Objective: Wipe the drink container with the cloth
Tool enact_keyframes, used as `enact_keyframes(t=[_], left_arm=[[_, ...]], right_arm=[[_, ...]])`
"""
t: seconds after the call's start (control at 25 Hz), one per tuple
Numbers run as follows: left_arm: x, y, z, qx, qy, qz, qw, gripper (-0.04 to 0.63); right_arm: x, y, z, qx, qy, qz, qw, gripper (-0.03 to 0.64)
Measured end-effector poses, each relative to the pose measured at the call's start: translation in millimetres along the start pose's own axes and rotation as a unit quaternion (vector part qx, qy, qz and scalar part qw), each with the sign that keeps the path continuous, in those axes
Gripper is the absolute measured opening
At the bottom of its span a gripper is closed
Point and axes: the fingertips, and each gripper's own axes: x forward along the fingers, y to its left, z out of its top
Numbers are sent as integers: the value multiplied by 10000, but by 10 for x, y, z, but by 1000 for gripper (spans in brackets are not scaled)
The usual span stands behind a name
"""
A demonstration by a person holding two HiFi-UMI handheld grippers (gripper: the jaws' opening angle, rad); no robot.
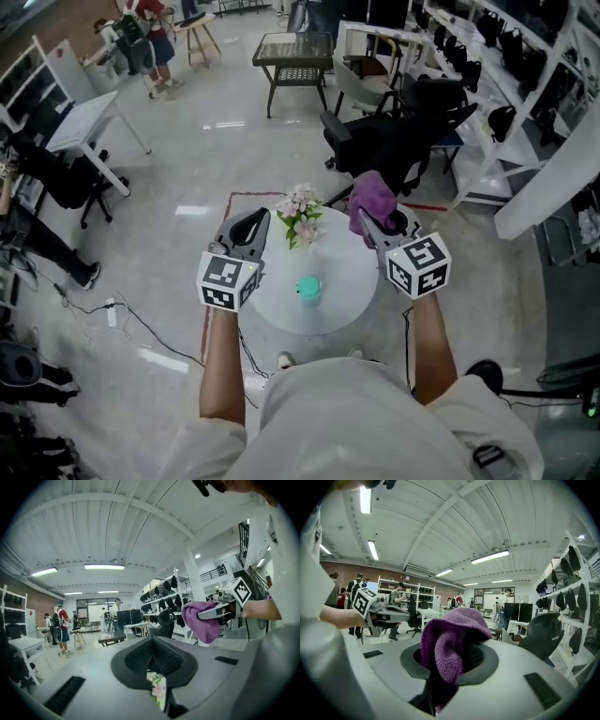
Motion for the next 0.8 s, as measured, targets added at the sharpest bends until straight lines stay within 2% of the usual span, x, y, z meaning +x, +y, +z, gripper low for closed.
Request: enact_keyframes(t=[0.24, 0.48, 0.8], left_arm=[[-128, 72, 422, 583, -206, 334, 9975, 20], [-195, 54, 666, 664, -427, 358, 9962, 20], [-205, 79, 692, 727, -432, 345, 9958, 20]], right_arm=[[-37, 101, 365, -279, -336, 65, 9990, 104], [-88, 150, 597, -434, -486, 57, 9979, 104], [-70, 183, 638, -452, -495, 36, 9977, 104]])
